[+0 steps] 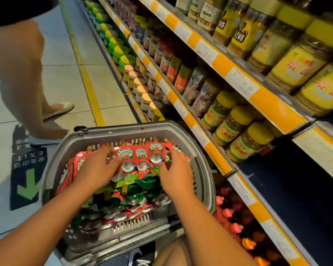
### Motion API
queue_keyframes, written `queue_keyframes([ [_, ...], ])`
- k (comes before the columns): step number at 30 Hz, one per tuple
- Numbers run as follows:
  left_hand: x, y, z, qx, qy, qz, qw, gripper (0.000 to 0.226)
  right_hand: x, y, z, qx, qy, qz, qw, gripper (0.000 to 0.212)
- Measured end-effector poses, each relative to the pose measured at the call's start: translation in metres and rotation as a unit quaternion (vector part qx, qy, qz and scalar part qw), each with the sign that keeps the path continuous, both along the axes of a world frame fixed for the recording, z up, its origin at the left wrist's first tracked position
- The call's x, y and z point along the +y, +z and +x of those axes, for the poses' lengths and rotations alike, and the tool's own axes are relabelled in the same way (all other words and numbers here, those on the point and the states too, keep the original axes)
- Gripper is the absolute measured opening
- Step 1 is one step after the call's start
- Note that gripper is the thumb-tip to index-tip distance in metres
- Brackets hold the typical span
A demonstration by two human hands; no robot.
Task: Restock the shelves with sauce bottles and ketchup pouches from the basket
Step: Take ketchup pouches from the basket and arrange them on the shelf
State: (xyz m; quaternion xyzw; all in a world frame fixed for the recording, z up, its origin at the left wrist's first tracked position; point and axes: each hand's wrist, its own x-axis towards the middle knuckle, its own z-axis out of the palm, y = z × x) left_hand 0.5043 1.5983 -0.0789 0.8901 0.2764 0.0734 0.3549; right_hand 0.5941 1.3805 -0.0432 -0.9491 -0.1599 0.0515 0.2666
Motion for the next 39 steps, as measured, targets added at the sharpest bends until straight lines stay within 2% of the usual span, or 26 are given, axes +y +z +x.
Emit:
queue_keyframes([
  [4,0.002,-0.009,0.016,0.055,0.007,0.024,0.998,0.051,0.014,-0.007,0.010,-0.042,-0.017,-0.017,0.999,0.035],
  [8,-0.002,-0.016,0.031,0.092,-0.008,0.071,0.993,0.057,0.024,-0.017,0.021,-0.054,-0.036,-0.061,0.996,0.040],
  [17,-0.005,-0.018,0.047,0.109,-0.004,0.027,0.994,0.069,0.045,-0.034,0.039,-0.067,-0.041,-0.183,0.980,0.047],
  [22,-0.010,-0.015,0.045,0.065,0.034,-0.015,0.997,0.071,0.051,-0.031,0.038,-0.047,-0.036,-0.142,0.988,0.042],
  [28,-0.022,-0.011,0.037,0.001,0.026,-0.035,0.999,0.068,0.047,-0.022,0.037,0.028,-0.060,-0.063,0.996,0.066],
  [31,-0.029,-0.009,0.031,-0.042,0.022,-0.063,0.997,0.069,0.047,-0.017,0.034,0.046,-0.060,0.007,0.997,0.059],
  [34,-0.037,-0.008,0.025,-0.073,0.025,-0.083,0.994,0.081,0.044,-0.014,0.030,0.056,-0.042,0.072,0.995,0.060],
  [39,-0.047,-0.007,0.017,-0.088,0.032,-0.161,0.982,0.103,0.035,-0.011,0.025,0.079,-0.030,0.116,0.990,0.083],
])
